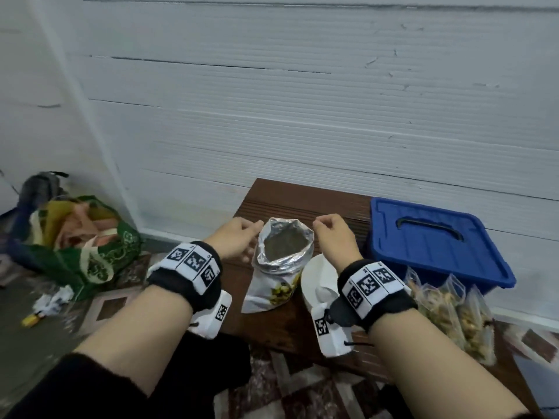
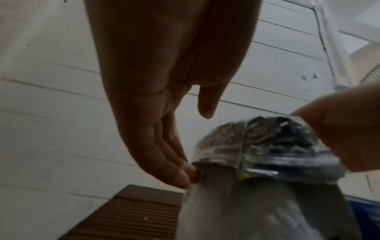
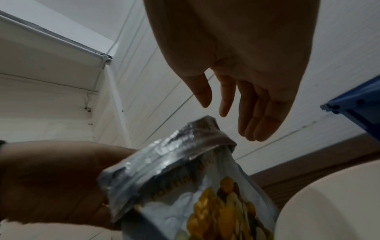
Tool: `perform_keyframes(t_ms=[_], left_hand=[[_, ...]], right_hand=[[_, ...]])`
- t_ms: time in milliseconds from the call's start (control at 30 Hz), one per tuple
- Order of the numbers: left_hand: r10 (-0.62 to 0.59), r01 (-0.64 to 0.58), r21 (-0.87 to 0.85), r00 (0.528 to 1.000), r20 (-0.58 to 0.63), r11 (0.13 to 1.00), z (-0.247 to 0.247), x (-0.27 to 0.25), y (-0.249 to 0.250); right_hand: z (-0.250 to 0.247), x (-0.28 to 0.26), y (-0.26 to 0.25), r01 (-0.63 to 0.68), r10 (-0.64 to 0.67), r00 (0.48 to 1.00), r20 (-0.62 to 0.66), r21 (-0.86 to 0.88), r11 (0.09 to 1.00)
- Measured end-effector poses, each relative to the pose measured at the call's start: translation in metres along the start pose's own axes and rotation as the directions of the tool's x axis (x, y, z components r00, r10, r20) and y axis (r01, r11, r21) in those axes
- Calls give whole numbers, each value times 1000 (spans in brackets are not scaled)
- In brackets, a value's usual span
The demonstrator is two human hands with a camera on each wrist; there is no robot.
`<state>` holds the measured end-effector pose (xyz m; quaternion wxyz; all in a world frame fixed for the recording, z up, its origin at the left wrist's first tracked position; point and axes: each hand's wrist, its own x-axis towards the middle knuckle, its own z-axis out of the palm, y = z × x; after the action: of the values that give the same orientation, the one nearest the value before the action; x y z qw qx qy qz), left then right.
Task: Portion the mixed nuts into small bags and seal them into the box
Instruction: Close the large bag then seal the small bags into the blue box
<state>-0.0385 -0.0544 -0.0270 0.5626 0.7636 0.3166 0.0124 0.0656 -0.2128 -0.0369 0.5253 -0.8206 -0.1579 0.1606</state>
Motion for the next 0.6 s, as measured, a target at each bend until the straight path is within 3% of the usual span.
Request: perform_keyframes(t_ms=[100,200,333,500,600], left_hand=[[10,-8,-45,999,36,999,4,4,2],[51,-50,56,998,-30,997,-3,17,-4],[-5,6,12,996,-93,1000,-16,30,-10],[-96,103,-209,994,44,973,-23,28,-1],[-81,97,-204,993,83,974,-27,29,-2]], right_hand=[[7,17,0,-77,74,995,62,39,996],[14,21,0,-129,112,987,116,151,980],[18,18,-2,-217,149,953,264,249,944],[26,15,5,-327,171,903,395,370,869],[27,13,4,-356,168,891,422,419,835]])
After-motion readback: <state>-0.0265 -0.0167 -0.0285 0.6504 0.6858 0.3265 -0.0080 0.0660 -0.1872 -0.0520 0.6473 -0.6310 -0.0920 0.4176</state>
